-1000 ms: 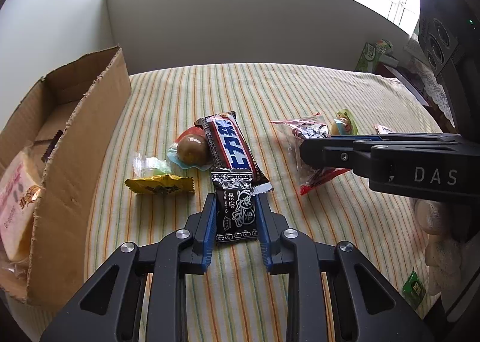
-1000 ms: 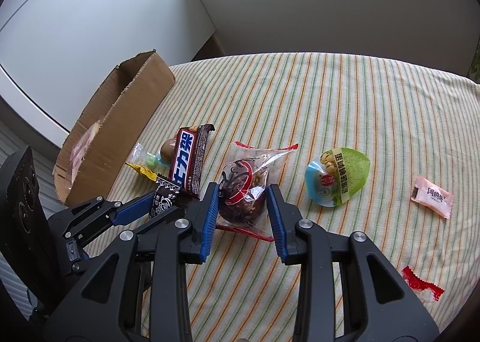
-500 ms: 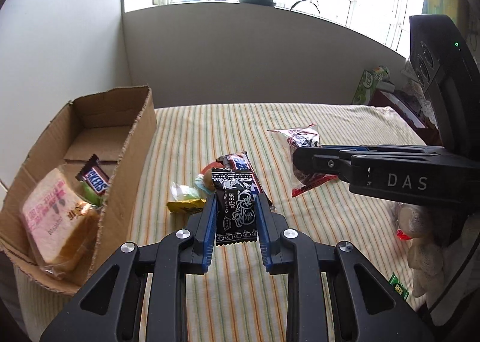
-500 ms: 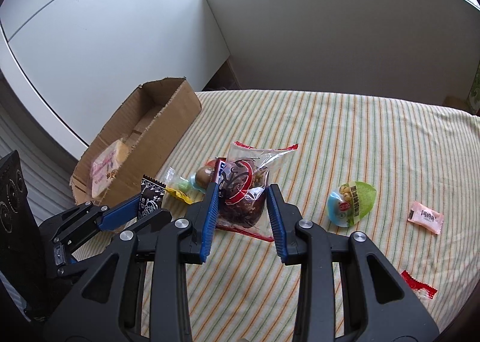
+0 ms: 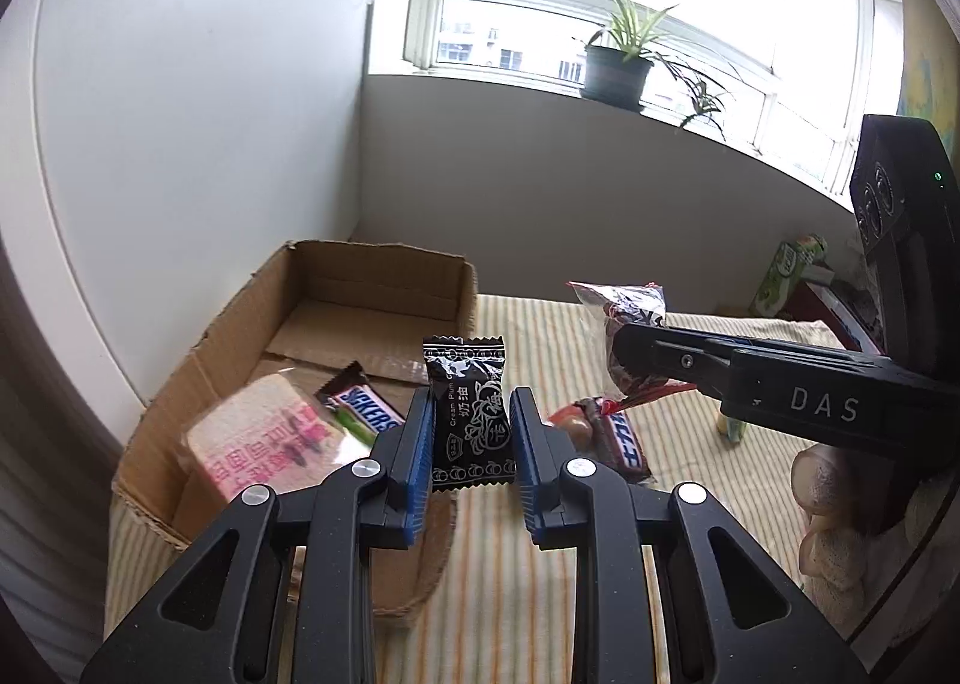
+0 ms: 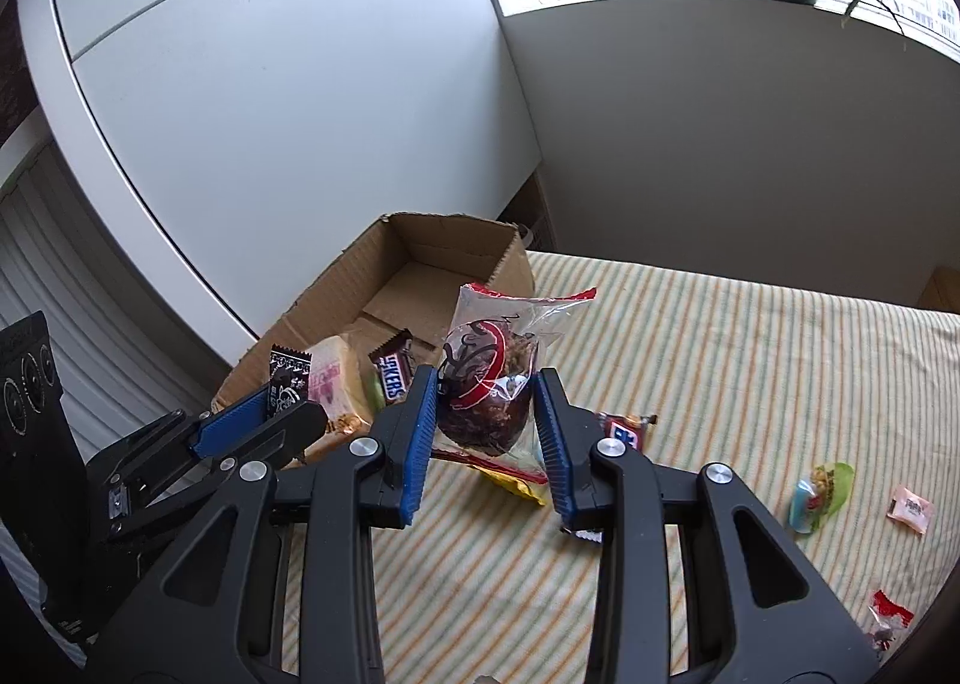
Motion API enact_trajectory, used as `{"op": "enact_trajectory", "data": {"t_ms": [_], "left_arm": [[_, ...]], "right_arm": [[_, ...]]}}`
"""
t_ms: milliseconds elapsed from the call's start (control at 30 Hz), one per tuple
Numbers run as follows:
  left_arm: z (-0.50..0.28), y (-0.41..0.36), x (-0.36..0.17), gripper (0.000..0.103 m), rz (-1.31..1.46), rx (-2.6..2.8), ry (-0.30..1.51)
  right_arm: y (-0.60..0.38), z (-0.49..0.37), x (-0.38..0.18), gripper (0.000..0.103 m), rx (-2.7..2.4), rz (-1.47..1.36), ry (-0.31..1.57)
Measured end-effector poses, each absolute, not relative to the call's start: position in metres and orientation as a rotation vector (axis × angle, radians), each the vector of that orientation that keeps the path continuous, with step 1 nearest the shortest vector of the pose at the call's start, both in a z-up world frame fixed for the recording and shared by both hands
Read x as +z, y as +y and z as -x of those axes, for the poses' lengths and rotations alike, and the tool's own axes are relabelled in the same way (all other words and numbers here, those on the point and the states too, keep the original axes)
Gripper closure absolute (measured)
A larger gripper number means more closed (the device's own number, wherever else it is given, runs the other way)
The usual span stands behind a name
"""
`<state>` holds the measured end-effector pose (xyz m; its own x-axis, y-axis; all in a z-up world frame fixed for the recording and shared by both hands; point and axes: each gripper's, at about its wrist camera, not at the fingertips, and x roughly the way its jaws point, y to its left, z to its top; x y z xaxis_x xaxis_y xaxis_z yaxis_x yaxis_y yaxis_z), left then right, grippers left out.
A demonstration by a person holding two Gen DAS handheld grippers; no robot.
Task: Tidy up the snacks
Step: 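Carry both held snacks into the cardboard box and release them, then move both grippers back over the remaining snacks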
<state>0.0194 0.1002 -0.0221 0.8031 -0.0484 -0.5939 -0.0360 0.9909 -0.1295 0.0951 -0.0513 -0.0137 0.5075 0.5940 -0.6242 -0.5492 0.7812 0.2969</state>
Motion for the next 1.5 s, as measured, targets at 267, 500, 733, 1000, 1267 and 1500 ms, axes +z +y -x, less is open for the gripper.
{"op": "enact_trajectory", "data": {"t_ms": [267,500,733,1000,1267,1500], "left_arm": [[-0.018,0.136,-0.027,0.08,0.171,0.043,0.647],[-0.02,0.156,-0.032,0.08,0.191,0.08,0.656],[-0.02,0.162,-0.038,0.079,0.199,0.091,0.673],[-0.017,0.164,-0.033,0.051,0.215,0.102,0.65],[-0.016,0.149,-0.029,0.051,0.212,0.077,0.637],[-0.019,0.119,-0.026,0.051,0.18,0.014,0.634]], "right_arm": [[-0.005,-0.101,-0.013,0.069,0.738,-0.032,0.772],[0.021,-0.114,-0.028,0.069,0.751,-0.029,0.8],[0.041,-0.117,-0.035,0.062,0.76,-0.012,0.815],[0.029,-0.117,-0.03,0.044,0.73,-0.044,0.8],[-0.008,-0.107,-0.021,0.044,0.686,-0.022,0.786],[-0.071,-0.105,-0.015,0.044,0.597,-0.032,0.766]]}}
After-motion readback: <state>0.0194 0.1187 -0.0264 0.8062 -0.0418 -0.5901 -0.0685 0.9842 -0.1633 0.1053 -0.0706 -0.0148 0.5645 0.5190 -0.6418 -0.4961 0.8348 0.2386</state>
